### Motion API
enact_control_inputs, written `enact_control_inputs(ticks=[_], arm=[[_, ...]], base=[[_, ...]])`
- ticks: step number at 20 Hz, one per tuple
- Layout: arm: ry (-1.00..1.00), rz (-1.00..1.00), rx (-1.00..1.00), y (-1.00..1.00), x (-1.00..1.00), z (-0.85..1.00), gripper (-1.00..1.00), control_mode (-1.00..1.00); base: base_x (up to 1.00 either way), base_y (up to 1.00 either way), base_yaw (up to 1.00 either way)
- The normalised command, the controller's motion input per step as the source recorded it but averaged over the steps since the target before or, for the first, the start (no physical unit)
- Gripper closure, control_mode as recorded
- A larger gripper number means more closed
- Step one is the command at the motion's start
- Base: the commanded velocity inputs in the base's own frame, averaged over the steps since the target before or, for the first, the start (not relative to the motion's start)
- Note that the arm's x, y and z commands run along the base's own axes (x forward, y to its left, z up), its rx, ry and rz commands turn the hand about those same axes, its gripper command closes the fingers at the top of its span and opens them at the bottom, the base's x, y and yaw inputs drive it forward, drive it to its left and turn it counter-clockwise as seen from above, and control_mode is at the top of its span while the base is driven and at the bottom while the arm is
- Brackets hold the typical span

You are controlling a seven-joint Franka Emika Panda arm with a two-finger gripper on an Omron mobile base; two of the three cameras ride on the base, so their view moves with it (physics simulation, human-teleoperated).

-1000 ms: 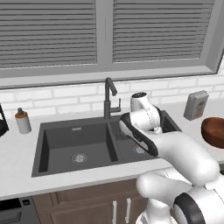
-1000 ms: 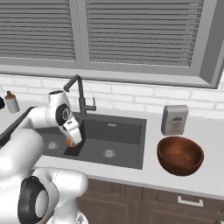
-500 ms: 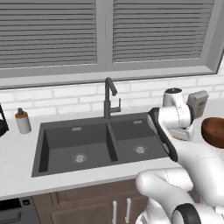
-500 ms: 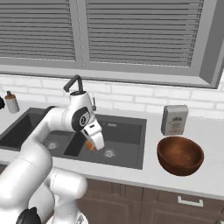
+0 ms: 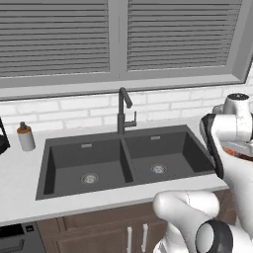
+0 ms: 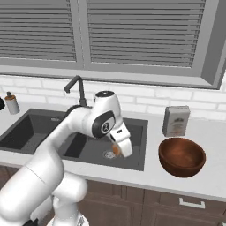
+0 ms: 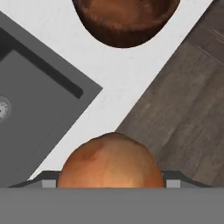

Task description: Pick the onion from the sink and place it in the bowl. Then pick the bowl and place it in the microwave. Then close the microwave door and press the start button.

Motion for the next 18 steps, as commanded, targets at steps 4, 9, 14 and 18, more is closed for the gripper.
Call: enact_control_inputs(ticks=[4, 9, 14, 18], arm=[[-0.06, -0.06, 0.02, -1.00, -0.13, 0.47, 1.00, -1.00], [-0.02, -0.02, 0.05, -0.95, 0.08, 0.17, 1.00, -1.00], [0.00, 0.00, 0.13, -0.85, 0.35, -0.01, 1.00, -1.00], [0.00, 0.01, 0.11, -0.47, 0.57, -0.11, 1.00, -1.00]], base=[[0.00, 0.00, 0.00], [0.00, 0.00, 0.00], [0.00, 0.00, 0.00], [0.00, 0.00, 0.00]])
